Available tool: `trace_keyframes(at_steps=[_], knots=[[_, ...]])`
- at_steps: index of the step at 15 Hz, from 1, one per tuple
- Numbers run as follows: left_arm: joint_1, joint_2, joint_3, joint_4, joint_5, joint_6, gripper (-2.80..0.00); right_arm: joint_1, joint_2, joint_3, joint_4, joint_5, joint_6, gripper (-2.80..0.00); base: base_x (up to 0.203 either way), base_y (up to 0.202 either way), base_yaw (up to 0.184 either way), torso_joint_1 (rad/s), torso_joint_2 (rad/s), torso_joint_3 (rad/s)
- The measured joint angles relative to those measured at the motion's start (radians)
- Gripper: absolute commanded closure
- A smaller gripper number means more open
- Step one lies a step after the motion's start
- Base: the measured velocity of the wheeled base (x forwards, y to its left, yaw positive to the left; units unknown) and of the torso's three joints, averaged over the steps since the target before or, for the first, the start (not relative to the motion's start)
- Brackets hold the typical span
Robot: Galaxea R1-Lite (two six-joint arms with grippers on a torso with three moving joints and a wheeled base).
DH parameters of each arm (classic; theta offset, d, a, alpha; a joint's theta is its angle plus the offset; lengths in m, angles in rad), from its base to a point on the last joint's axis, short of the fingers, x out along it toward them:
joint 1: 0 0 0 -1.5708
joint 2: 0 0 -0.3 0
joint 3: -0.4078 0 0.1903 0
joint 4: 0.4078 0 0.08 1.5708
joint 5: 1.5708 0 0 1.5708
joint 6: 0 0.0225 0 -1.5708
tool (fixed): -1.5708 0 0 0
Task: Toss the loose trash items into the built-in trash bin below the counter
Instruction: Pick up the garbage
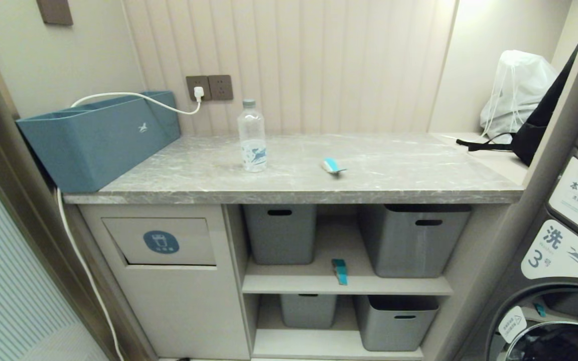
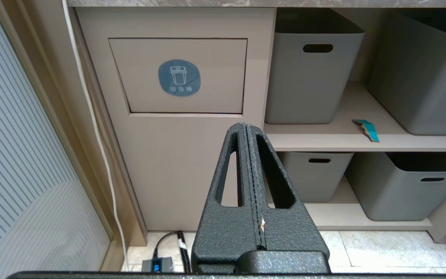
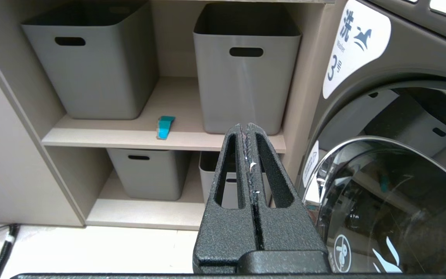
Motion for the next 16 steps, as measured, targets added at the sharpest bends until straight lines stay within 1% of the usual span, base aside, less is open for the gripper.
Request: trace_keyframes(at_steps=[6, 7, 16], knots=[[0.000, 0.000, 0.000, 0.000, 0.000, 0.002, 0.00, 0.000, 0.000, 0.000, 0.000, 0.000, 0.000, 0.00, 0.000, 0.000, 0.000, 0.000, 0.00, 0.000], [0.000, 0.000, 0.000, 0.000, 0.000, 0.002, 0.00, 0.000, 0.000, 0.000, 0.000, 0.000, 0.000, 0.00, 0.091, 0.000, -0.002, -0.002, 0.00, 0.002], [0.000, 0.000, 0.000, 0.000, 0.000, 0.002, 0.00, 0.000, 0.000, 0.000, 0.000, 0.000, 0.000, 0.00, 0.191, 0.000, 0.000, 0.004, 0.00, 0.002]])
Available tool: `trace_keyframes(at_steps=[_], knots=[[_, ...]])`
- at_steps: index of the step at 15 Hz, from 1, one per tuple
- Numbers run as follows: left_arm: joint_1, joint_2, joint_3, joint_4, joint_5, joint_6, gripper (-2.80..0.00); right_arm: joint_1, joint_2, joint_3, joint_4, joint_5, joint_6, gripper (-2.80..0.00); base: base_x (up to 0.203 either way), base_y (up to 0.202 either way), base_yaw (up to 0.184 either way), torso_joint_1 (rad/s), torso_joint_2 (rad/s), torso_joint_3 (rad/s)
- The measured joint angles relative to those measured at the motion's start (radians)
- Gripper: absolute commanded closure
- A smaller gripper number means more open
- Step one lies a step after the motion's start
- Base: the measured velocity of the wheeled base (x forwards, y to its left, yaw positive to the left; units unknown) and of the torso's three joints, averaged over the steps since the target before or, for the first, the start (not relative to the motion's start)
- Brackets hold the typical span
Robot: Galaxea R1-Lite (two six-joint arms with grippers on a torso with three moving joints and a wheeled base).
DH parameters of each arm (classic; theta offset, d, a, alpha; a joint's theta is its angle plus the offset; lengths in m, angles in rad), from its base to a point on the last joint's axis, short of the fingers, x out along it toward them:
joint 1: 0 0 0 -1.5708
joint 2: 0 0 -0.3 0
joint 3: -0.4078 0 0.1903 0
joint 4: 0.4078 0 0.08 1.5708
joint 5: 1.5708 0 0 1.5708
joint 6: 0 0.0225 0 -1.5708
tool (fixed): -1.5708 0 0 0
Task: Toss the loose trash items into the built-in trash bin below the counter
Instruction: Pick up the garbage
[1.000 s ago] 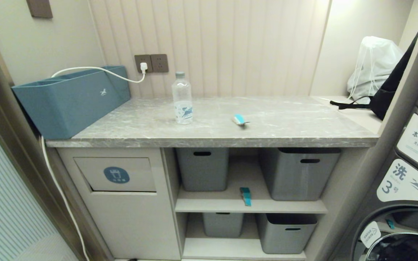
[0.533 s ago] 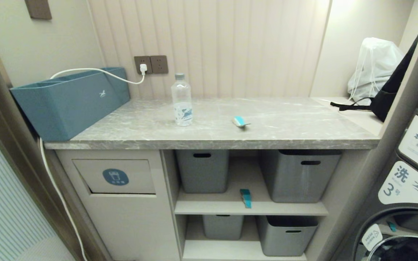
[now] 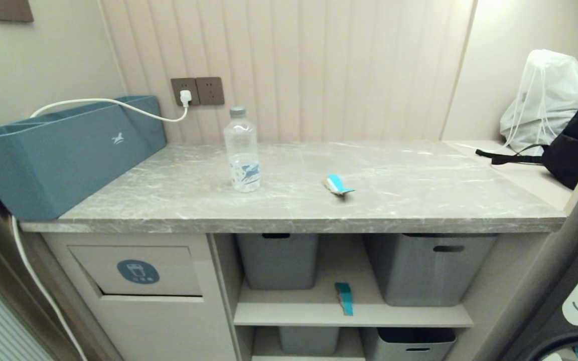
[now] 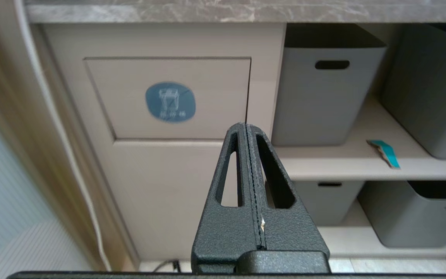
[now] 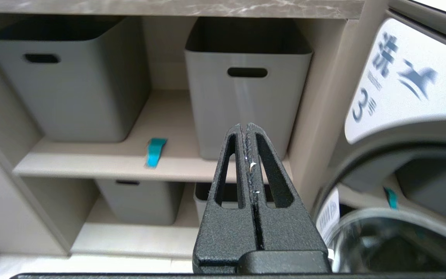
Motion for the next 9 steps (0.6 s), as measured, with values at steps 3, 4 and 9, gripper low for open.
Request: trace_keyframes(at_steps=[3, 4, 9], knots=[[0.000, 0.000, 0.000, 0.000, 0.000, -0.001, 0.00, 0.000, 0.000, 0.000, 0.000, 0.000, 0.000, 0.00, 0.043, 0.000, 0.001, 0.004, 0.00, 0.001], [0.000, 0.000, 0.000, 0.000, 0.000, -0.001, 0.00, 0.000, 0.000, 0.000, 0.000, 0.000, 0.000, 0.00, 0.000, 0.000, 0.000, 0.000, 0.00, 0.000], [0.000, 0.000, 0.000, 0.000, -0.003, 0.003, 0.00, 0.000, 0.000, 0.000, 0.000, 0.000, 0.000, 0.00, 0.000, 0.000, 0.000, 0.000, 0.00, 0.000]])
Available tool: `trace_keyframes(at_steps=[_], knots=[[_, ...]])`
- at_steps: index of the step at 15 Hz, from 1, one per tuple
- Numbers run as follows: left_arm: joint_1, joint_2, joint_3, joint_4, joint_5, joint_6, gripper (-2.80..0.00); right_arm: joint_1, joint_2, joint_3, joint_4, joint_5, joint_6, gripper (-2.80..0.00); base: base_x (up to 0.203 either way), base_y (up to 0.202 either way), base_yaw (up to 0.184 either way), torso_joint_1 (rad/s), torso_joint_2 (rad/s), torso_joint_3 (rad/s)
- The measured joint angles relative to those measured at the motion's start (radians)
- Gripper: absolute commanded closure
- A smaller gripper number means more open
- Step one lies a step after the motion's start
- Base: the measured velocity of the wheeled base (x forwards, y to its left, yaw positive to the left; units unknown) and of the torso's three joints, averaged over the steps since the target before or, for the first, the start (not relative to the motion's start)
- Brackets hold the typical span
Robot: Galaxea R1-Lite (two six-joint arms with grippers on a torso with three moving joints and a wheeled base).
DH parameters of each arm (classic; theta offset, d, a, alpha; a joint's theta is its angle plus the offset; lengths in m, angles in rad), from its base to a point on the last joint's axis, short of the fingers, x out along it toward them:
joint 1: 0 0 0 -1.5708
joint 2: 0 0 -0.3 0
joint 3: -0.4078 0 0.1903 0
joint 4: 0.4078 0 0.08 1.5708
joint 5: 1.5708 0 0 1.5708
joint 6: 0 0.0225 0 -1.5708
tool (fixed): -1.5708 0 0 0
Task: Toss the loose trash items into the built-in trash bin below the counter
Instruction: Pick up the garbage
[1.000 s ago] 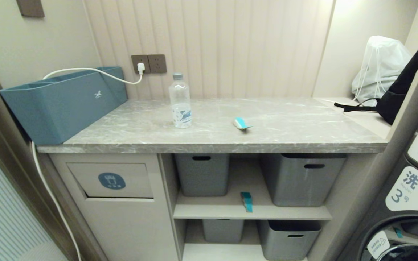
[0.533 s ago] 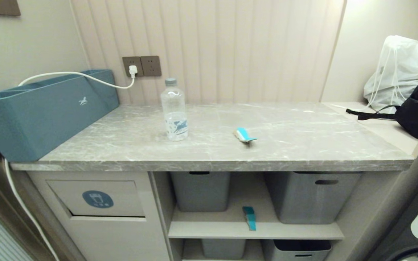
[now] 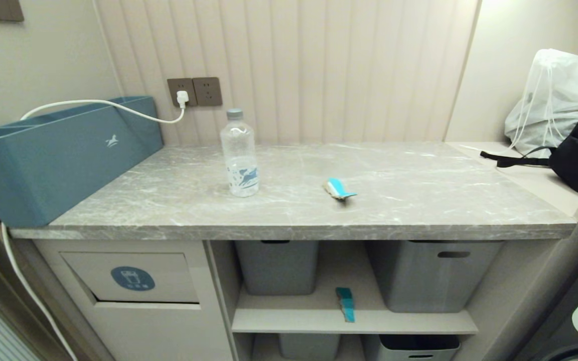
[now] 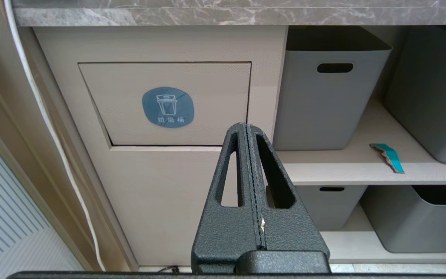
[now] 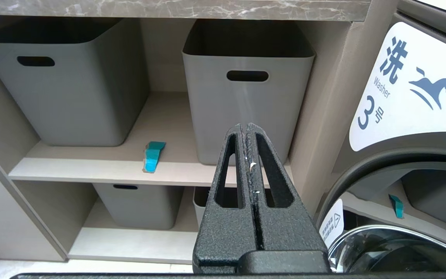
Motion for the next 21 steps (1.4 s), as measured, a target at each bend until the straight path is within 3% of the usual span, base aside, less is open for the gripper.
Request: trace_keyframes(at_steps=[2, 4, 7, 9, 12, 15, 18, 21], knots=[[0.000, 0.001, -0.018, -0.025, -0.007, 0.011, 0.00, 0.000, 0.000, 0.000, 0.000, 0.000, 0.001, 0.00, 0.000, 0.000, 0.000, 0.000, 0.00, 0.000], [-0.003, 0.029, -0.117, -0.049, -0.022, 0.008, 0.00, 0.000, 0.000, 0.000, 0.000, 0.000, 0.002, 0.00, 0.000, 0.000, 0.000, 0.000, 0.00, 0.000], [-0.041, 0.210, -0.306, -0.066, -0.068, -0.007, 0.00, 0.000, 0.000, 0.000, 0.000, 0.000, -0.004, 0.00, 0.000, 0.000, 0.000, 0.000, 0.00, 0.000], [-0.106, 0.383, -0.401, -0.107, -0.088, -0.029, 0.00, 0.000, 0.000, 0.000, 0.000, 0.000, -0.009, 0.00, 0.000, 0.000, 0.000, 0.000, 0.00, 0.000], [-0.221, 0.666, -0.487, -0.257, -0.101, -0.065, 0.00, 0.000, 0.000, 0.000, 0.000, 0.001, -0.013, 0.00, 0.000, 0.000, 0.000, 0.000, 0.00, 0.000], [-0.279, 0.964, -0.556, -0.469, -0.106, -0.111, 0.00, 0.000, 0.000, 0.000, 0.000, 0.000, -0.011, 0.00, 0.000, 0.000, 0.000, 0.000, 0.00, 0.000], [-0.299, 1.227, -0.606, -0.697, -0.107, -0.163, 0.00, 0.000, 0.000, 0.000, 0.000, 0.000, -0.009, 0.00, 0.000, 0.000, 0.000, 0.000, 0.00, 0.000], [-0.283, 1.427, -0.689, -0.797, -0.109, -0.194, 0.00, 0.000, 0.000, 0.000, 0.000, 0.000, -0.013, 0.00, 0.000, 0.000, 0.000, 0.000, 0.00, 0.000]])
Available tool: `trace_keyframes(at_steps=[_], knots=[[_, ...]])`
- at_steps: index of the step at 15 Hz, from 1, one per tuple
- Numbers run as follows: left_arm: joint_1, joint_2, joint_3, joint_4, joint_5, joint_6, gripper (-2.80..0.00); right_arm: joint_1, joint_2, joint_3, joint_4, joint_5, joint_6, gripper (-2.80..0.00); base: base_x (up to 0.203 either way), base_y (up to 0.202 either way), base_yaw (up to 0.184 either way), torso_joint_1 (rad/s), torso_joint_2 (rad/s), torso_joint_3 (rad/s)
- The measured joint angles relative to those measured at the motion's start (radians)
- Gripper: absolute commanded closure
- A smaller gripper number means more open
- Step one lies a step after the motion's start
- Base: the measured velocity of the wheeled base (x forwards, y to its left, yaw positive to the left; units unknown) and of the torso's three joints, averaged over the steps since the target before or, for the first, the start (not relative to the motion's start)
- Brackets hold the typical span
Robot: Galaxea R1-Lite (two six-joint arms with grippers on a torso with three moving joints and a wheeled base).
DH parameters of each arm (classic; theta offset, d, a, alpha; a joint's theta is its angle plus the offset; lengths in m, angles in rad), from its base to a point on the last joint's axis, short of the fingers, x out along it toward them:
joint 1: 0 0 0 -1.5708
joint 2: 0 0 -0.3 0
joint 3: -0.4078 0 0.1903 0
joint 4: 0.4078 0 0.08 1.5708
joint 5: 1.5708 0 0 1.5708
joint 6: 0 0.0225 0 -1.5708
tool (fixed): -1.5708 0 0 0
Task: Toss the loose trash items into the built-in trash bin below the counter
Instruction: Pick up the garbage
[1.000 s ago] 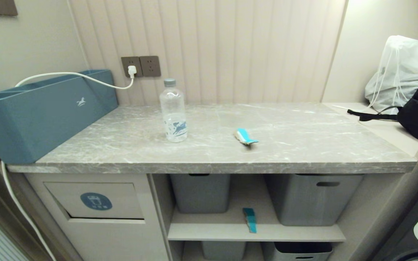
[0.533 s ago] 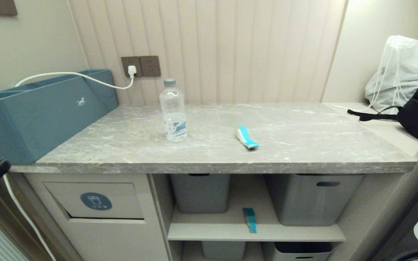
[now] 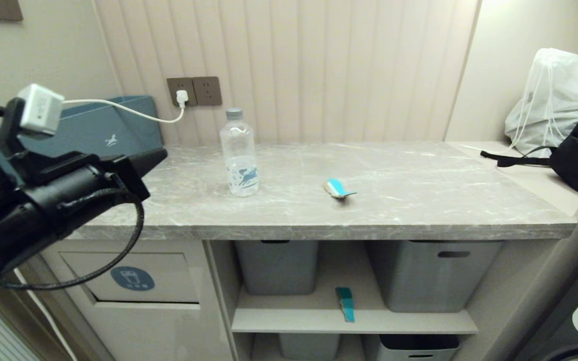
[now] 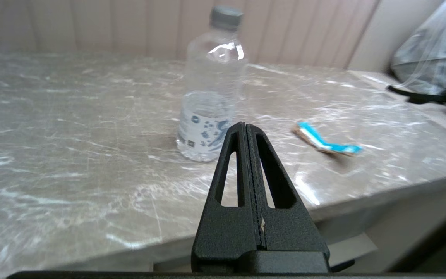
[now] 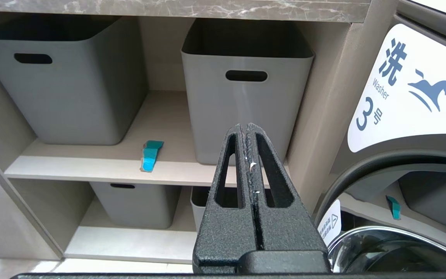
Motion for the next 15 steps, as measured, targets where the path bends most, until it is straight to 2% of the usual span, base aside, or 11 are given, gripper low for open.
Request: trace_keyframes(at_steps=[2, 5, 6, 8, 9, 12, 15], knots=[[0.032, 0.095, -0.049, -0.014, -0.014, -0.015, 0.00, 0.000, 0.000, 0.000, 0.000, 0.000, 0.009, 0.00, 0.000, 0.000, 0.000, 0.000, 0.00, 0.000], [0.059, 0.168, -0.062, -0.018, -0.035, -0.018, 0.00, 0.000, 0.000, 0.000, 0.000, 0.000, 0.012, 0.00, 0.000, 0.000, 0.000, 0.000, 0.00, 0.000], [0.061, 0.187, -0.065, -0.020, -0.042, -0.016, -2.80, 0.000, 0.000, 0.000, 0.000, 0.000, 0.009, 0.00, 0.000, 0.000, 0.000, 0.000, 0.00, 0.000], [0.063, 0.217, -0.079, -0.030, -0.053, -0.001, -2.80, 0.000, 0.000, 0.000, -0.001, 0.000, 0.009, 0.00, 0.000, 0.000, 0.000, 0.000, 0.00, 0.000], [0.063, 0.235, -0.088, -0.038, -0.057, 0.025, -2.80, 0.000, 0.000, 0.000, -0.001, 0.000, 0.010, 0.00, 0.000, 0.000, 0.000, 0.000, 0.00, 0.000], [0.063, 0.303, -0.110, -0.088, -0.101, 0.153, -2.80, 0.000, 0.000, 0.000, -0.001, 0.000, 0.010, 0.00, 0.000, 0.000, 0.000, 0.000, 0.00, 0.000], [0.064, 0.379, -0.199, -0.107, -0.116, 0.183, -2.80, 0.000, 0.000, 0.000, -0.001, 0.000, 0.010, 0.00, 0.000, 0.000, 0.000, 0.000, 0.00, 0.000]])
